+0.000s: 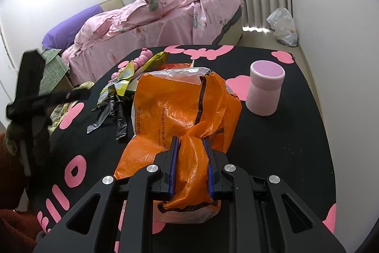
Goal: Collect trash
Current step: 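Grasp the orange plastic bag with the right gripper while the left gripper grasps a black wrapper, then lift and carry the orange bag and black wrapper toward the yellow trash bag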
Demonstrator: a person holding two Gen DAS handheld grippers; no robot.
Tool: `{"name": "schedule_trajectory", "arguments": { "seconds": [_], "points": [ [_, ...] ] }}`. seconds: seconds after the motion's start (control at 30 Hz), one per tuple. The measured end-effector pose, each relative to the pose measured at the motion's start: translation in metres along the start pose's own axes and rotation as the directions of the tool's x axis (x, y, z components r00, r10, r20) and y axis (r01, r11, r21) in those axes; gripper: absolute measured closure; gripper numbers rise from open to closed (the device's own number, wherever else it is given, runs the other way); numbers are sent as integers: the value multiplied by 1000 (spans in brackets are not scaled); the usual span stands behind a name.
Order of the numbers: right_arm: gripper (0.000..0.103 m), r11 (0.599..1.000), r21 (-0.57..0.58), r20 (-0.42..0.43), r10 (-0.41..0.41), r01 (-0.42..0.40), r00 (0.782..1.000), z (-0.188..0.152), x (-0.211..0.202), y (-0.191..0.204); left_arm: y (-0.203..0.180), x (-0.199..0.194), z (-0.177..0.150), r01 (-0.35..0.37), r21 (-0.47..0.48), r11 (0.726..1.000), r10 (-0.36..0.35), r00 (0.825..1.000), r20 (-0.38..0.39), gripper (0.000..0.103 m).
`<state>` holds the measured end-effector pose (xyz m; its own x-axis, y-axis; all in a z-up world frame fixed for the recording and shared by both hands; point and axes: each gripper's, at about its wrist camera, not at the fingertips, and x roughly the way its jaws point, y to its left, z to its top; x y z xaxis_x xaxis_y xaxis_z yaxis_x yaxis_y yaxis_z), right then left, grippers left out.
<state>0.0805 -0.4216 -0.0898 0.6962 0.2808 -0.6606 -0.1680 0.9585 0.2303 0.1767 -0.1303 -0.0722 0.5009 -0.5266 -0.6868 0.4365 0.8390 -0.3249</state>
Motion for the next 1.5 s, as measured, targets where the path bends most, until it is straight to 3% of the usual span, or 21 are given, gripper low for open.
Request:
{"name": "schedule_trajectory", "arguments": {
  "seconds": [0.1, 0.17, 0.33, 0.57, 0.67, 0.83, 0.97, 1.13, 1.3, 1.37, 1.5],
  "points": [
    [83, 1000, 24, 0, -4, 4, 1000, -1, 3, -4, -14, 5, -6, 10, 75, 997, -8, 1000, -28, 33],
    [83, 999, 37, -3, -4, 4, 1000, -1, 4, -5, -22, 12, -5, -27, 132, 991, 31, 999, -26, 33],
    [82, 999, 28, -10, -22, 22, 1000, -3, 4, -6, -20, 27, -2, -8, 99, 995, 14, 998, -66, 33],
    [82, 996, 82, -1, -40, 40, 999, -4, 2, -20, -31, 14, -18, 182, 69, 981, -168, 972, -164, 33],
    [82, 994, 99, 0, -45, 45, 999, -6, 2, -24, -35, 8, -19, 163, 83, 983, -149, 977, -154, 33],
    [82, 993, 112, -6, -44, 45, 999, -7, 5, -26, -44, 18, -4, 63, 155, 986, -44, 991, -123, 33],
    [82, 994, 104, -9, -45, 45, 999, -7, 5, -26, -45, 42, 5, 40, 200, 979, -8, 987, -158, 33],
    [82, 993, 109, -11, -48, 49, 999, -9, 6, -27, -44, 67, 5, 29, 160, 987, 6, 977, -215, 36],
    [82, 990, 131, -17, -48, 50, 999, -11, 8, -32, -53, 68, -1, -75, 207, 975, 116, 974, -195, 55],
    [82, 990, 134, -15, -44, 46, 999, -11, 8, -32, -52, 67, -2, -61, 192, 979, 100, 974, -202, 75],
    [82, 991, 125, -3, -40, 41, 999, -8, 4, -29, -47, 52, -6, -38, 128, 991, 60, 984, -170, 82]
  ]
}}
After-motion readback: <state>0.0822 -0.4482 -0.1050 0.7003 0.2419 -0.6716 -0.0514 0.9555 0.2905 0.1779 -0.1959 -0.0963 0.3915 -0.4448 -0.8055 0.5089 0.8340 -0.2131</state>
